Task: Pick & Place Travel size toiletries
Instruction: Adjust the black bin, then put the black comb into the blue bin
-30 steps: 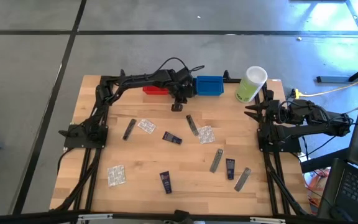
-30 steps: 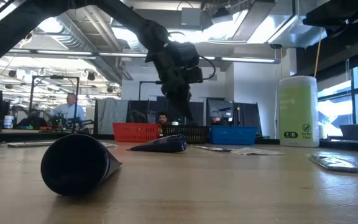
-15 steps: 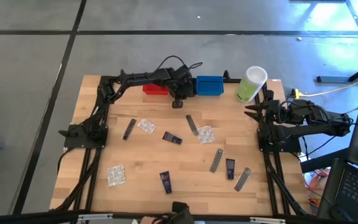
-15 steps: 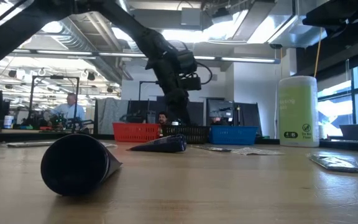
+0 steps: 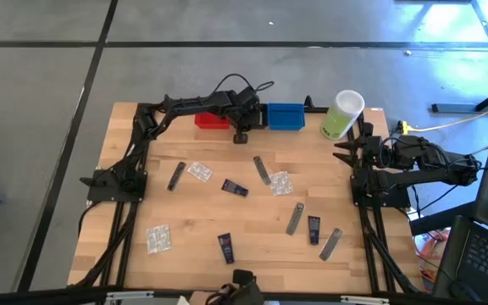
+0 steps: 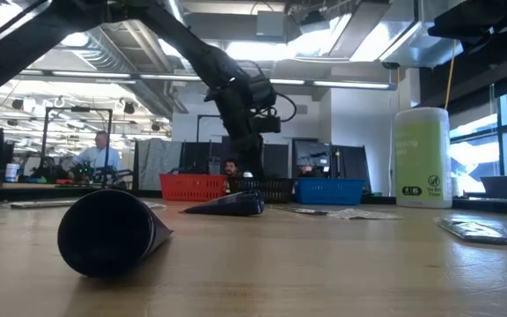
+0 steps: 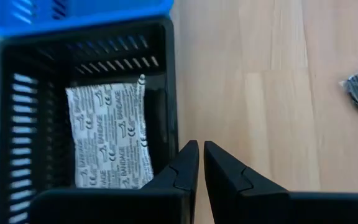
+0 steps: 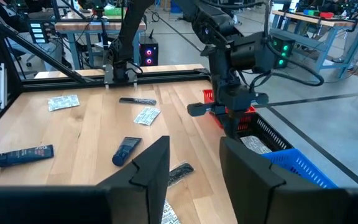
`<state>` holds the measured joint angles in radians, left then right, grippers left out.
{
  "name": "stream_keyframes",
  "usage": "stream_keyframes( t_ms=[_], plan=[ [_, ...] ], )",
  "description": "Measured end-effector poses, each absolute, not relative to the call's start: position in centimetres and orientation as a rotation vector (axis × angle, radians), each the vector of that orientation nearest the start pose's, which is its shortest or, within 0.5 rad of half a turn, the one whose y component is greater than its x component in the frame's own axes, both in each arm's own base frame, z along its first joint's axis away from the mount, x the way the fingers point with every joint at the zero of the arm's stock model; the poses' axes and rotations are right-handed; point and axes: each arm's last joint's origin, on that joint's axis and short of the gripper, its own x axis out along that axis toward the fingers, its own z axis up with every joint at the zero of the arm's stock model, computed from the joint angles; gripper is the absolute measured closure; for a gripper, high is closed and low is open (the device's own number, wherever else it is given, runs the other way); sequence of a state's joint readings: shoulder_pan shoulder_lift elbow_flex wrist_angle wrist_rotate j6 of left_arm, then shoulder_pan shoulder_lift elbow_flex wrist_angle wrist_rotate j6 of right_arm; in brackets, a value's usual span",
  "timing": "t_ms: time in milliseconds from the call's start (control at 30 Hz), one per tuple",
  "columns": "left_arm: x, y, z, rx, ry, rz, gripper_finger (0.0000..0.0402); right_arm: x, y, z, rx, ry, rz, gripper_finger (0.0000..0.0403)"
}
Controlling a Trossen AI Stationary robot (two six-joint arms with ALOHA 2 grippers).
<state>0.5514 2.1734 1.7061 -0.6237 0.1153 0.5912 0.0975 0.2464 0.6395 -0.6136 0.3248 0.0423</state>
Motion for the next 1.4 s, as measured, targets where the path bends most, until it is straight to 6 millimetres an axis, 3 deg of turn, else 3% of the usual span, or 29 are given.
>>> stream_keyframes(
  t_ms=[133,267,467,700,1133,1400],
  plan=[
    [39.5,22.9,18.8,0.161,1.074,0.032,0.038,6.1,-0.3,29.6,-0.004,0.211,-0.231,0.0251],
    [39.7,21.2,21.4,0.178,1.02,0.007,0.038,6.1,-0.3,29.6,-0.004,0.21,-0.231,0.0247],
    [39.3,17.5,25.1,0.15,0.983,-0.047,0.038,6.1,-0.3,29.6,-0.004,0.211,-0.231,0.024],
    [39.1,13.2,27.7,0.111,0.97,-0.111,0.038,6.1,-0.3,29.6,-0.004,0.21,-0.231,0.0241],
    [40.4,5.9,27.9,0.087,0.967,-0.319,0.038,6.1,-0.3,29.6,-0.004,0.211,-0.231,0.0264],
    [41.1,2.0,28.1,0.06,0.956,-0.322,0.038,6.1,-0.3,29.8,-0.001,0.197,-0.231,0.0278]
  ],
)
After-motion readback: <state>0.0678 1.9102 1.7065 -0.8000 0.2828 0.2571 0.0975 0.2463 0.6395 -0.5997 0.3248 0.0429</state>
